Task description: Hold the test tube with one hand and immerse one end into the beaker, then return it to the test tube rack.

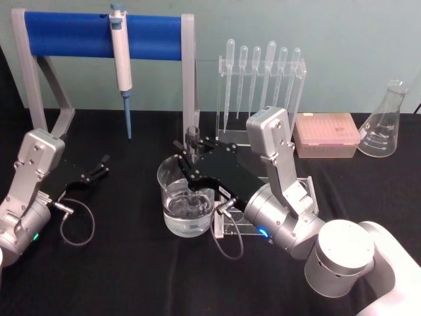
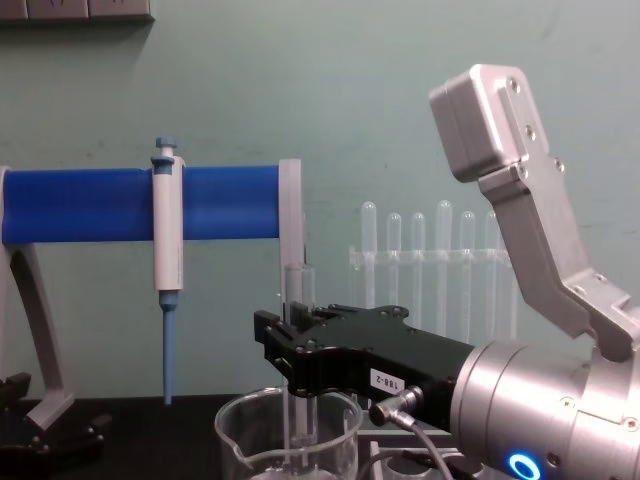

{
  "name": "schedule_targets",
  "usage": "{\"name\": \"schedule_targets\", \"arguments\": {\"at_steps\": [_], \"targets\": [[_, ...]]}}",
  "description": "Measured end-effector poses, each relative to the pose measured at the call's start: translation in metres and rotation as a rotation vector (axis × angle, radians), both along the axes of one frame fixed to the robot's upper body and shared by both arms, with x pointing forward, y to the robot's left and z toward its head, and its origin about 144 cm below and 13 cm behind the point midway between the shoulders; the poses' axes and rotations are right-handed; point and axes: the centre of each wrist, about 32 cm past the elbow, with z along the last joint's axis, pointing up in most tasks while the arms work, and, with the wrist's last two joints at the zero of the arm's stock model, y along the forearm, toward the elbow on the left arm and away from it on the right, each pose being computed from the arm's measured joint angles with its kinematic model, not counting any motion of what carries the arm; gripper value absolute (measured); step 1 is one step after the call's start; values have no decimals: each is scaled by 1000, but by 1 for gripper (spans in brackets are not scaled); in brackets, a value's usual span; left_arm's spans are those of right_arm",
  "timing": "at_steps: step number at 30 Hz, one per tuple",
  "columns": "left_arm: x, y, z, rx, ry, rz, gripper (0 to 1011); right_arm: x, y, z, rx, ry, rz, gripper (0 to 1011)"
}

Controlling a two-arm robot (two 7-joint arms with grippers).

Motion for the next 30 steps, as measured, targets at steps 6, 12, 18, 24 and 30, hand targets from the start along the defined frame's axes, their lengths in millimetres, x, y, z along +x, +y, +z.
{"name": "schedule_targets", "arguments": {"at_steps": [6, 12, 18, 24, 30], "targets": [[0, 0, 0, 0, 0, 0, 1000, 0, 0, 0, 0, 0, 0, 228], [0, 0, 0, 0, 0, 0, 1000, 0, 0, 0, 0, 0, 0, 228], [0, 0, 0, 0, 0, 0, 1000, 0, 0, 0, 0, 0, 0, 228], [0, 0, 0, 0, 0, 0, 1000, 0, 0, 0, 0, 0, 0, 228], [0, 0, 0, 0, 0, 0, 1000, 0, 0, 0, 0, 0, 0, 228]]}}
